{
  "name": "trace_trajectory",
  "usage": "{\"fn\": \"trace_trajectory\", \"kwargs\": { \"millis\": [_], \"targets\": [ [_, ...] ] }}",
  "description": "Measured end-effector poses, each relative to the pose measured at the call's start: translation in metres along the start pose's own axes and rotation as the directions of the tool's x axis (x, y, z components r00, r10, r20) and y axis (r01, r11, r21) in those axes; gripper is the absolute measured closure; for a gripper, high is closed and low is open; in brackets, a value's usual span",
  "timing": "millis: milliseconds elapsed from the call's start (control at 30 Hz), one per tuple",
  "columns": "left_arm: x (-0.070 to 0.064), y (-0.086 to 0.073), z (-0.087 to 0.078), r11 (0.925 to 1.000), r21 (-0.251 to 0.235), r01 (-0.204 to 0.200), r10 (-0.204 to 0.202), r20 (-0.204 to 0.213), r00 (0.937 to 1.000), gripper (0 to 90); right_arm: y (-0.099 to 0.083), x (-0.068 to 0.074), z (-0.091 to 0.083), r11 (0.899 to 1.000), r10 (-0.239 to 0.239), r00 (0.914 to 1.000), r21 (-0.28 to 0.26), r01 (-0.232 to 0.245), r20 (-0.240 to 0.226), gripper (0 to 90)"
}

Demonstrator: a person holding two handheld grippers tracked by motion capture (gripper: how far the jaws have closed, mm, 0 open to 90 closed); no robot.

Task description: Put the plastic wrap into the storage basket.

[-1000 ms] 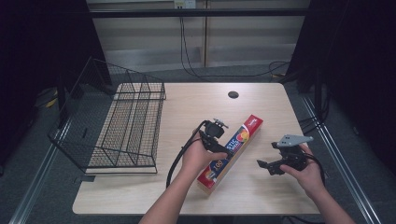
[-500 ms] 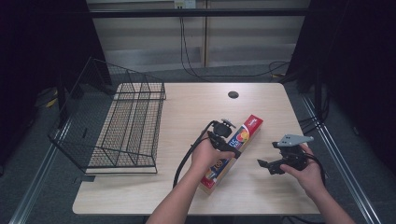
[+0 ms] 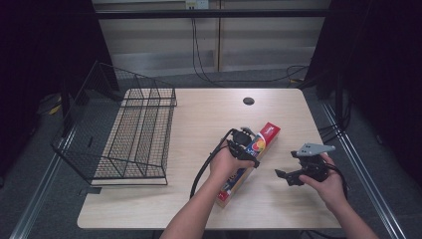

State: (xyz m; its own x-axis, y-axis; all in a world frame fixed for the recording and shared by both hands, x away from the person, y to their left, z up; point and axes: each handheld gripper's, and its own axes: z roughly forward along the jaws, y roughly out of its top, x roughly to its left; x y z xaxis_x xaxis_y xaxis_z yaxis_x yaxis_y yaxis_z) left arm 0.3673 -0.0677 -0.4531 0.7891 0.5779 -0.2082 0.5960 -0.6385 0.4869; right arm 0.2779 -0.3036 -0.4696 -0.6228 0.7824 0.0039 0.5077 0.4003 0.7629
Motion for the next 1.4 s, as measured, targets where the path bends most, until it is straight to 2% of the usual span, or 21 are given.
{"fn": "trace_trajectory", "kwargs": {
  "millis": [133,200,233,300,333,400,433,667,767,867,1067,1233,1300,1400],
  "targets": [
    [0.000,0.003,0.001,0.9999,0.000,-0.010,0.010,0.013,0.9999,18.7,0.001,0.001,0.000,1.000,0.000,1.0000,-0.004,0.000,0.004,4.8],
    [-0.002,0.003,0.003,0.9998,-0.019,0.004,-0.004,0.011,0.9999,21.2,0.001,0.001,0.000,1.000,-0.001,1.0000,-0.006,0.001,0.006,4.8],
    [-0.002,0.004,0.002,0.9998,-0.004,-0.018,0.018,0.003,0.9998,21.6,0.001,0.000,0.000,1.000,0.000,1.0000,-0.007,0.000,0.008,4.8],
    [-0.002,0.004,0.003,0.9997,-0.018,-0.019,0.020,0.013,0.9997,22.3,0.001,0.000,0.000,1.000,0.000,0.9999,-0.009,0.000,0.013,4.8],
    [-0.004,0.004,0.004,0.9992,-0.015,-0.036,0.036,0.008,0.9993,25.2,0.001,0.000,-0.001,1.000,0.006,0.9999,-0.011,-0.006,0.010,4.8],
    [-0.004,0.004,0.004,0.9993,-0.013,-0.034,0.034,-0.001,0.9994,27.1,0.001,0.000,-0.001,1.000,0.008,0.9999,-0.011,-0.007,0.012,4.8],
    [-0.005,0.005,0.004,0.9997,-0.016,-0.017,0.017,-0.007,0.9998,27.2,0.001,0.000,-0.001,1.000,0.007,0.9999,-0.011,-0.007,0.012,4.8],
    [-0.005,0.006,0.006,0.9999,-0.015,0.003,-0.003,-0.008,1.0000,27.1,0.001,0.000,-0.001,1.000,-0.001,0.9999,-0.010,0.001,0.010,4.8],
    [-0.006,0.008,0.009,0.9998,-0.003,0.020,-0.020,-0.012,0.9997,26.6,0.001,0.000,-0.001,1.000,0.007,0.9999,-0.008,-0.007,0.009,4.8],
    [-0.006,0.008,0.010,0.9998,0.002,0.020,-0.019,-0.016,0.9997,26.9,0.001,0.000,-0.001,1.000,0.000,1.0000,-0.010,0.000,0.010,4.8],
    [-0.005,0.011,0.013,0.9986,0.024,0.047,-0.046,-0.036,0.9983,31.7,0.001,0.001,0.000,1.000,0.001,1.0000,-0.004,-0.001,0.006,4.8],
    [-0.004,0.014,0.014,0.9951,0.051,0.085,-0.083,-0.040,0.9957,33.4,0.001,0.001,0.000,1.000,0.001,1.0000,-0.007,-0.001,0.006,4.8],
    [-0.005,0.016,0.016,0.9957,0.057,0.073,-0.070,-0.056,0.9960,36.0,0.001,0.001,0.001,1.000,-0.002,1.0000,-0.005,0.002,0.005,4.8],
    [-0.003,0.016,0.015,0.9945,0.074,0.074,-0.071,-0.050,0.9962,37.3,0.001,0.002,0.001,1.000,-0.010,0.9999,-0.007,0.010,0.005,4.9]
  ]
}}
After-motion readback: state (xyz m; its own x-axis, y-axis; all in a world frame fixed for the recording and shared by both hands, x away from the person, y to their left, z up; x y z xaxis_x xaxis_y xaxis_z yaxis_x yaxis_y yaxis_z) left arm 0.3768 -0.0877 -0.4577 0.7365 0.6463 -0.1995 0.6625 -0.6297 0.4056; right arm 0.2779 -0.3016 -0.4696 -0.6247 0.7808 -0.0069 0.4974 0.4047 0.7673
